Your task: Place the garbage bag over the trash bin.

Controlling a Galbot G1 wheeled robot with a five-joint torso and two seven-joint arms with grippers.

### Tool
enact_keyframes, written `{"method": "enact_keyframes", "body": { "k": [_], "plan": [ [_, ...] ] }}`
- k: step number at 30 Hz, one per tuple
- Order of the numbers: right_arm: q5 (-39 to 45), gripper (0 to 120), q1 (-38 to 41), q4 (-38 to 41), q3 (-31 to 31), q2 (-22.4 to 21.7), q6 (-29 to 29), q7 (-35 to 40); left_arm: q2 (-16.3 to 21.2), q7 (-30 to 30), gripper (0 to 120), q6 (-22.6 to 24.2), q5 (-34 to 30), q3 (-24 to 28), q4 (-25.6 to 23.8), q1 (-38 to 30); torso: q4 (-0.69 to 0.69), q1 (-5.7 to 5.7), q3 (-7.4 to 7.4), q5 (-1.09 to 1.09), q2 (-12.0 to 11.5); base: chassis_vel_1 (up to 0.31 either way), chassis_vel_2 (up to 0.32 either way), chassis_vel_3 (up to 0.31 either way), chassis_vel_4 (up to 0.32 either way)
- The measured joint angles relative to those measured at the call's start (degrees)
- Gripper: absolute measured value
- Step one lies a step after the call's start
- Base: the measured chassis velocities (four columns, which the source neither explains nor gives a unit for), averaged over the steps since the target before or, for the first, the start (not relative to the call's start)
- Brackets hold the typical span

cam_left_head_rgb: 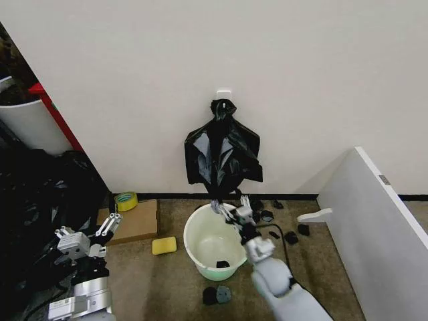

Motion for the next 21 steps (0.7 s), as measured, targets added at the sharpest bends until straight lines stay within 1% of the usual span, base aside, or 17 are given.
{"method": "enact_keyframes", "body": {
  "k": [1, 2, 4, 6, 7, 9, 10, 12, 14, 15, 21],
  "plan": [
    [-3.63, 82, 1.18, -1.35, -0.15, 1.65, -1.02, 3.0, 0.02, -0.02, 100, 0.0, -0.19, -0.23, 0.26, -0.08, 0.0, 0.0, 0.0, 0.01, 0.0, 0.0, 0.0, 0.0, 0.0],
    [-5.57, 84, 1.65, -1.87, -0.14, 2.43, -1.62, 4.51, 0.03, -0.02, 100, 0.0, -0.3, -0.34, 0.37, -0.13, 0.0, 0.0, 0.0, -0.01, 0.0, 0.0, 0.0, 0.0, 0.0],
    [-8.91, 83, 2.22, -2.47, -0.1, 3.46, -2.83, 6.83, 0.04, -0.05, 100, 0.0, -0.45, -0.43, 0.57, -0.22, 0.0, 0.0, 0.0, 0.0, 0.0, 0.0, 0.0, 0.0, 0.0],
    [-12.88, 81, 2.61, -2.88, -0.49, 4.53, -5.54, 10.55, -0.03, -0.14, 100, 0.02, -0.51, -0.5, 0.89, -0.39, -0.02, 0.0, 0.0, -0.01, 0.0, 0.0, 0.0, 0.0, 0.0],
    [-12.88, 81, 2.61, -2.88, -0.49, 4.53, -5.54, 10.55, -0.03, -0.14, 100, 0.02, -0.51, -0.5, 0.89, -0.39, -0.02, 0.0, 0.0, -0.01, 0.0, 0.0, 0.0, 0.0, 0.0],
    [-15.8, 75, 2.74, -3.01, -1.24, 5.42, -9.09, 13.98, -0.23, -0.3, 100, 0.03, -0.52, -0.49, 1.14, -0.55, -0.01, 0.0, 0.0, 0.0, 0.0, 0.0, 0.0, 0.0, 0.0],
    [-16.88, 71, 2.78, -3.12, -1.32, 5.72, -10.04, 14.75, -0.3, -0.34, 100, 0.04, -0.5, -0.48, 1.23, -0.58, -0.01, 0.0, 0.0, 0.0, 0.0, 0.0, 0.0, 0.0, 0.0],
    [-19.28, 69, 2.8, -3.32, -1.33, 6.35, -11.61, 15.82, -0.41, -0.37, 100, 0.06, -0.39, -0.4, 1.31, -0.66, -0.01, 0.0, 0.0, 0.0, 0.0, 0.0, 0.0, 0.0, 0.0],
    [-21.45, 61, 2.65, -3.38, -1.44, 6.93, -13.06, 16.51, -0.47, -0.37, 100, 0.11, -0.29, -0.32, 1.33, -0.7, -0.01, 0.0, 0.0, 0.0, 0.0, 0.0, 0.0, 0.0, 0.0],
    [-21.45, 61, 2.65, -3.38, -1.44, 6.93, -13.06, 16.51, -0.47, -0.37, 100, 0.11, -0.29, -0.32, 1.33, -0.7, -0.01, 0.0, 0.0, 0.0, 0.0, 0.0, 0.0, 0.0, 0.0],
    [-24.11, 59, 2.23, -3.92, -2.74, 8.72, -17.53, 18.69, -0.65, -0.4, 100, 0.25, 0.1, -0.16, 1.3, -0.6, -0.01, 0.0, -0.01, 0.0, 0.0, 0.0, 0.0, 0.0, 0.0]
  ]
}}
